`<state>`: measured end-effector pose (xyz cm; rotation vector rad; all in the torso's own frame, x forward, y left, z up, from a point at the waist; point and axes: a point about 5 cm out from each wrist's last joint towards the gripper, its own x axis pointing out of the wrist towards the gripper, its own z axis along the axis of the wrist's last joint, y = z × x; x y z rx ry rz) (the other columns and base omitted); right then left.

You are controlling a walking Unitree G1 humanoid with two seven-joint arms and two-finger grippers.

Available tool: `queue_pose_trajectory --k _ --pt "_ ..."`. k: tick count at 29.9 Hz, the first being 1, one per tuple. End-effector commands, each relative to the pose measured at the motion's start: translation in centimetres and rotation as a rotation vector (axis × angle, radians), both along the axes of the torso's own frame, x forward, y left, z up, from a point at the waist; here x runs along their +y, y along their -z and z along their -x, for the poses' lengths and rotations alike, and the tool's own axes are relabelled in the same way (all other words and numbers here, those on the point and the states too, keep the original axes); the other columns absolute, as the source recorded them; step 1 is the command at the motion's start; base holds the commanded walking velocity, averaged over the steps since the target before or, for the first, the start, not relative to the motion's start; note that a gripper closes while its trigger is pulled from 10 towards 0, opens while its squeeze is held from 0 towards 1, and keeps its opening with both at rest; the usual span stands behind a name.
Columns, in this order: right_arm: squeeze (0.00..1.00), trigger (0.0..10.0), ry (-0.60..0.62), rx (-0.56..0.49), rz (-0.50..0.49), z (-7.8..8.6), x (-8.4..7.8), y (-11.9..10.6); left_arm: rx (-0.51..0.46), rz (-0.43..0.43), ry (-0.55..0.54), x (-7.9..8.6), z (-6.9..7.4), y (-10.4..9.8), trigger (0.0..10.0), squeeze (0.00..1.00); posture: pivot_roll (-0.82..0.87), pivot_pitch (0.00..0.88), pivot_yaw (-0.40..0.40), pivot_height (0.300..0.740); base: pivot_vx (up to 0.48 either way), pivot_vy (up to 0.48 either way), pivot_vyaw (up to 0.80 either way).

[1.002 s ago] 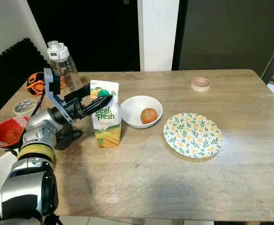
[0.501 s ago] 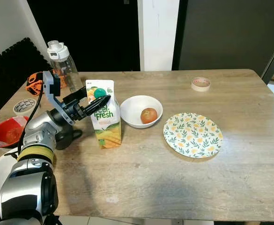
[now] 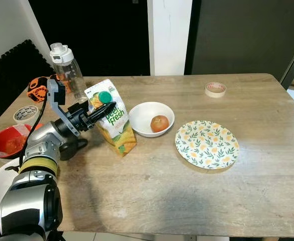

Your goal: Restocking fridge

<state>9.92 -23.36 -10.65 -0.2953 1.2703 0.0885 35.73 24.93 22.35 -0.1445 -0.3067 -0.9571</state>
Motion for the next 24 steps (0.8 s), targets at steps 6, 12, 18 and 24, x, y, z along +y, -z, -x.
queue_pose_trajectory --k 6,12,18,24 --pt "0.0 10.0 0.004 0.006 -0.002 0.3 0.2 0.1 0.009 0.01 -0.015 0.7 0.2 0.1 0.0 0.0 -0.18 0.125 0.049 0.74 0.0 0.0 0.0" --pt "0.0 10.0 0.005 0.002 -0.004 0.0 0.3 0.1 -0.002 0.036 -0.021 0.8 0.2 0.0 0.0 0.0 -0.18 0.118 0.05 0.74 0.0 0.0 0.0" --pt "0.0 10.0 0.001 -0.005 -0.009 -0.4 0.5 0.0 -0.053 0.147 0.04 1.4 0.9 -0.6 0.0 0.0 -0.17 0.102 0.049 0.74 0.0 0.0 0.0" --pt "0.0 10.0 -0.003 -0.009 -0.01 -0.7 0.6 0.0 -0.082 0.19 0.128 1.5 1.7 -0.9 0.0 0.0 -0.16 0.091 0.048 0.74 0.0 0.0 0.0"
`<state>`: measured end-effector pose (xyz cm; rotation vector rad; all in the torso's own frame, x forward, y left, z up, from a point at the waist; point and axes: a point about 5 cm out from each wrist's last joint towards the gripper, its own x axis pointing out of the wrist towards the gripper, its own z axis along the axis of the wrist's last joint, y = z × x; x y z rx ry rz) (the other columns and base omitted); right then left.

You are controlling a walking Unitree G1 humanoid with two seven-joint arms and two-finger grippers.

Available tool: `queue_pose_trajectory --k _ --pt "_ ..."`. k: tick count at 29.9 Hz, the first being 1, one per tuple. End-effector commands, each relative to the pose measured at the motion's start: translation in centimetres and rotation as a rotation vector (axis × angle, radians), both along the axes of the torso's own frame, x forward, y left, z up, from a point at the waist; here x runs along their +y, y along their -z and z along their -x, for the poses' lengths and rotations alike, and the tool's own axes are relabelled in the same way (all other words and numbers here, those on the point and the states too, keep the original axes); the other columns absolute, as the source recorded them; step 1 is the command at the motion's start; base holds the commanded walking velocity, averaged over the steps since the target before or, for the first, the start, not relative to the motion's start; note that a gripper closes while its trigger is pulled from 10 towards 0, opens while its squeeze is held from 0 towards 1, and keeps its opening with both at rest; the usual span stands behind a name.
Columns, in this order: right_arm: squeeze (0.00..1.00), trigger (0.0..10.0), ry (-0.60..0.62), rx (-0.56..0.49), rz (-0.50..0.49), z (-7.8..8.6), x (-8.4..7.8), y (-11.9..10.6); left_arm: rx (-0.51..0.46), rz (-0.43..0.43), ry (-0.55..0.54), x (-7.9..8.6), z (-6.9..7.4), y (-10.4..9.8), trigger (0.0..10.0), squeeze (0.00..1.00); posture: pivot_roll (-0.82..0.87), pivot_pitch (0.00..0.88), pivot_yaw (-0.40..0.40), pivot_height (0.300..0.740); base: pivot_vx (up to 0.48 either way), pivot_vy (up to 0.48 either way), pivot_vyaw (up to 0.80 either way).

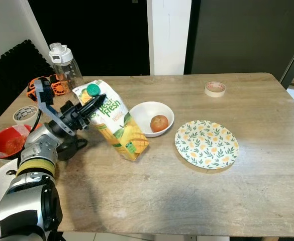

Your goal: Restocking fridge

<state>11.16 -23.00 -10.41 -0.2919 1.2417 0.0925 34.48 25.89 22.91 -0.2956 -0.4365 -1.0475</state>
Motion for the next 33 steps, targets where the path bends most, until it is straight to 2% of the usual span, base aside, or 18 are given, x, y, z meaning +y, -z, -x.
queue_pose_trajectory --k 1,4,6,7,8,9,10,13,22,23,25,30,31,33 --pt "0.0 10.0 0.002 0.019 -0.003 0.5 0.3 0.2 -0.026 0.018 0.013 0.6 0.5 -0.3 0.0 0.0 -0.16 0.091 0.048 0.74 0.0 0.0 0.0" --pt "0.0 10.0 -0.001 0.011 -0.005 0.1 0.5 0.1 -0.042 0.012 0.091 0.4 1.7 0.2 0.0 0.0 -0.16 0.078 0.05 0.74 0.0 0.0 0.0" --pt "0.0 10.0 -0.001 0.011 -0.005 0.1 0.5 0.1 -0.042 0.012 0.091 0.4 1.7 0.2 0.0 0.0 -0.16 0.078 0.05 0.74 0.0 0.0 0.0" --pt "0.0 10.0 -0.002 0.008 -0.006 -0.1 0.5 0.1 -0.036 0.012 0.108 0.3 2.1 0.5 4.2 0.0 -0.15 0.074 0.05 0.74 0.0 0.0 0.0" --pt "0.0 10.0 -0.002 0.008 -0.006 -0.1 0.5 0.1 -0.036 0.012 0.108 0.3 2.1 0.5 4.2 0.0 -0.15 0.074 0.05 0.74 0.0 0.0 0.0" --pt "0.0 10.0 -0.002 0.005 -0.008 -0.3 0.7 0.1 -0.028 0.002 0.148 -0.1 3.1 1.2 10.0 0.0 -0.14 0.061 0.05 0.74 0.0 0.0 0.0" --pt "0.0 10.0 -0.002 0.005 -0.008 -0.3 0.7 0.1 -0.028 0.002 0.148 -0.1 3.1 1.2 10.0 0.0 -0.14 0.061 0.05 0.74 0.0 0.0 0.0" --pt "0.0 10.0 -0.007 0.0 -0.014 -0.6 1.0 0.0 0.016 -0.032 0.239 -1.3 6.1 2.6 10.0 0.0 -0.12 0.05 0.048 0.74 0.0 0.0 0.0" --pt "0.0 10.0 -0.017 -0.005 -0.011 -1.1 0.9 -0.1 0.094 -0.036 0.232 -1.9 8.3 3.1 10.0 0.0 -0.1 0.023 0.043 0.74 0.0 0.0 0.0" --pt "0.0 10.0 -0.019 -0.006 -0.01 -1.2 0.9 -0.1 0.11 -0.012 0.259 -2.1 8.6 3.1 0.0 0.0 -0.09 0.016 0.041 0.74 0.0 0.0 0.0" --pt "0.0 10.0 -0.022 -0.007 -0.009 -1.3 0.9 -0.2 0.127 0.013 0.295 -2.5 9.3 3.1 0.0 0.0 -0.09 0.012 0.04 0.74 0.0 0.0 0.0" --pt "0.0 10.0 -0.027 -0.01 -0.007 -1.5 0.9 -0.2 0.133 0.017 0.288 -3.3 9.6 3.1 0.0 0.0 -0.09 0.002 0.036 0.74 0.0 0.0 0.0" --pt "0.0 10.0 -0.03 -0.01 -0.006 -1.6 0.9 -0.3 0.147 0.005 0.271 -3.7 9.7 3.4 6.9 0.0 -0.09 0.0 0.031 0.74 0.0 0.0 0.0" --pt "0.0 10.0 -0.032 -0.01 -0.005 -1.6 0.8 -0.3 0.159 -0.004 0.257 -4.0 9.7 3.6 6.9 0.0 -0.09 0.0 0.031 0.74 0.0 0.0 0.0"
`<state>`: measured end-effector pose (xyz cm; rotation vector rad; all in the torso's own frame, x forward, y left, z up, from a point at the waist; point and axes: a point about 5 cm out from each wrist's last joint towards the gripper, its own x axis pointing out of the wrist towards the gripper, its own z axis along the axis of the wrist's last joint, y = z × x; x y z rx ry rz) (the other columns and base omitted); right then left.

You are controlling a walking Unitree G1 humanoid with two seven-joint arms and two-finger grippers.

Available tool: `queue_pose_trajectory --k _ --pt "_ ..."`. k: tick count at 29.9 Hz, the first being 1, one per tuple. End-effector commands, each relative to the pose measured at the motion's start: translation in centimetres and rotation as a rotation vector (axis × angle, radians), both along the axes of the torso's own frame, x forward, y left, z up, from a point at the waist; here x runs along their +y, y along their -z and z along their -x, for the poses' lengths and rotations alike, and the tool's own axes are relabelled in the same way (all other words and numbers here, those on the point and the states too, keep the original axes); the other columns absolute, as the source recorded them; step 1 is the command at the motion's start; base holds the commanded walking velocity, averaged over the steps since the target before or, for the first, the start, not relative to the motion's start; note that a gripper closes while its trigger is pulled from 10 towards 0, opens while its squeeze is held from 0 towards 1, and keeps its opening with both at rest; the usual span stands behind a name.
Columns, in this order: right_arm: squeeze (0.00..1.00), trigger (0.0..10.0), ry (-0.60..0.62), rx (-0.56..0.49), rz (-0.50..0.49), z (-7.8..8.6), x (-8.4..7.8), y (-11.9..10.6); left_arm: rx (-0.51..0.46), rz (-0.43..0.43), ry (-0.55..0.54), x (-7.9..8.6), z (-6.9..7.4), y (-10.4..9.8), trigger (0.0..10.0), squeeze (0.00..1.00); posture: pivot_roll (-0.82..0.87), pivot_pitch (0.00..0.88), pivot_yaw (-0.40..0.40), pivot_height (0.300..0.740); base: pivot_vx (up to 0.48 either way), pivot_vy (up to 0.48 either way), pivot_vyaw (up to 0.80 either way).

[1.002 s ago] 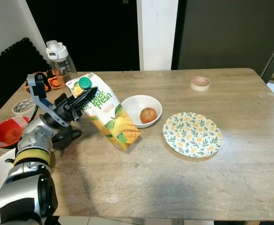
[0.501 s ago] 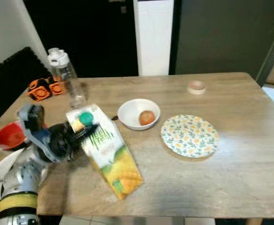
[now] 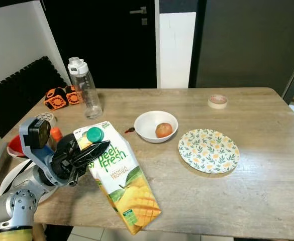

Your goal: Restocking fridge

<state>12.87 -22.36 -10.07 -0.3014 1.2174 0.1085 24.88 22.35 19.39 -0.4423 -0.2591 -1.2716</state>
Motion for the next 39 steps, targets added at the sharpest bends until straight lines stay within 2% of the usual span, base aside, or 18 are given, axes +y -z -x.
queue_pose_trajectory --k 1,6,9,15,20,26,31,39 --pt "0.0 10.0 -0.014 0.011 0.0 0.0 0.2 0.1 0.016 -0.016 -0.003 -0.8 0.4 0.4 10.0 0.0 -0.08 0.0 0.03 0.74 0.0 0.0 0.0" --pt "0.0 10.0 -0.017 0.007 0.001 -0.2 0.2 0.0 0.079 -0.034 -0.004 -1.4 1.0 1.6 10.0 0.0 -0.08 0.0 0.033 0.74 0.0 0.0 0.0" --pt "0.0 10.0 -0.021 0.006 -0.003 -0.3 0.4 0.0 0.144 -0.049 -0.004 -1.7 1.5 3.0 10.0 0.0 -0.07 0.0 0.032 0.74 0.0 0.0 0.0" --pt "0.0 10.0 -0.022 0.007 -0.008 -0.4 0.7 0.0 0.21 -0.043 -0.008 -1.7 2.0 4.6 10.0 0.0 -0.07 0.0 0.033 0.74 0.0 0.0 0.0" --pt "0.0 10.0 -0.023 0.008 -0.01 -0.3 0.8 0.1 0.321 -0.067 0.005 -2.2 2.8 7.5 10.0 0.0 -0.06 0.0 0.036 0.74 0.0 0.0 0.0" --pt "0.0 10.0 -0.022 0.01 -0.011 -0.2 0.9 0.1 0.412 -0.077 -0.005 -2.1 3.5 9.7 10.0 0.0 -0.07 0.0 0.037 0.74 0.0 0.0 0.0" --pt "0.0 10.0 -0.021 0.012 -0.011 -0.1 0.9 0.2 0.447 -0.069 -0.016 -1.9 3.8 10.6 10.0 0.0 -0.07 0.0 0.037 0.74 0.0 0.0 0.0" --pt "0.0 10.0 -0.023 0.013 -0.009 -0.1 0.8 0.1 0.442 -0.066 -0.003 -2.2 3.9 10.8 10.0 0.0 -0.06 0.0 0.035 0.74 0.0 0.0 0.0"
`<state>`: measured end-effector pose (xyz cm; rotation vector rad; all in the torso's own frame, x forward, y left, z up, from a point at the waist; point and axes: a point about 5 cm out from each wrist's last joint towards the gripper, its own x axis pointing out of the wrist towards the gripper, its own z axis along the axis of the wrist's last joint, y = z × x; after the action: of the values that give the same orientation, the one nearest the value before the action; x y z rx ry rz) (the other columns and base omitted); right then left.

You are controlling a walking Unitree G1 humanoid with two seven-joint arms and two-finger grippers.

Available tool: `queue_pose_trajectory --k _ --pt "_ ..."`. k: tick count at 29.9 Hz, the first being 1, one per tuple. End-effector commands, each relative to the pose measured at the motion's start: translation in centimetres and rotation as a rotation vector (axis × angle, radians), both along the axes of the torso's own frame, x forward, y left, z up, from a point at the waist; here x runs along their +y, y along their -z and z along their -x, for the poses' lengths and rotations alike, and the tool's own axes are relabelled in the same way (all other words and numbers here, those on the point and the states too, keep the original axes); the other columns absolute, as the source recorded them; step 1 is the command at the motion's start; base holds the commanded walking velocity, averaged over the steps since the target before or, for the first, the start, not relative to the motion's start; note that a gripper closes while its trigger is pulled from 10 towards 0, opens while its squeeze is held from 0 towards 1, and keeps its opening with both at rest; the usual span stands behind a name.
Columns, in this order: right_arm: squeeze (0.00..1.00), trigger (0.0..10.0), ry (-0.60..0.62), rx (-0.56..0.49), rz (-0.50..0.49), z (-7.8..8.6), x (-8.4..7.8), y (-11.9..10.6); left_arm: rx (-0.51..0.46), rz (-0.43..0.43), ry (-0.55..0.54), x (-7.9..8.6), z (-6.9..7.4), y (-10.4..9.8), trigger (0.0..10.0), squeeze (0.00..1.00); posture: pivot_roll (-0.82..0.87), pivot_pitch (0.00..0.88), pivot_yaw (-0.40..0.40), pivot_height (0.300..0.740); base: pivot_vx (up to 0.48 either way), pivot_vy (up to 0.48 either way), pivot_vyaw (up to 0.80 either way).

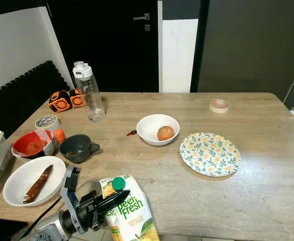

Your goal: Restocking fridge

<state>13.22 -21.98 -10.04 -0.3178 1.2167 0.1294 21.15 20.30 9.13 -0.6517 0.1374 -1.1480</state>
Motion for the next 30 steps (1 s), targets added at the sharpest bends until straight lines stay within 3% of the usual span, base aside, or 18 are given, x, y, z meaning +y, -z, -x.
queue_pose_trajectory --k 1,6,19,30 --pt "0.0 10.0 0.002 0.01 -0.01 0.2 0.4 0.2 0.014 -0.009 0.001 -0.2 0.1 0.5 10.0 0.0 -0.06 0.0 0.035 0.74 0.0 0.0 0.0" --pt "0.0 10.0 0.002 0.008 -0.01 0.2 0.4 0.1 -0.04 -0.009 0.013 -0.3 -0.2 -0.4 10.0 0.0 -0.06 0.0 0.035 0.74 0.0 0.0 0.0" --pt "0.0 10.0 0.002 0.006 -0.007 0.0 0.3 0.1 -0.188 -0.011 0.031 -0.5 -1.1 -3.7 10.0 0.0 -0.06 0.0 0.03 0.74 -0.258 0.0 0.0" --pt "0.0 10.0 0.002 0.007 -0.012 0.0 0.4 0.1 -0.197 -0.024 0.033 -0.5 -1.1 -3.9 10.0 0.0 -0.06 0.0 0.034 0.74 -0.265 0.0 0.0"
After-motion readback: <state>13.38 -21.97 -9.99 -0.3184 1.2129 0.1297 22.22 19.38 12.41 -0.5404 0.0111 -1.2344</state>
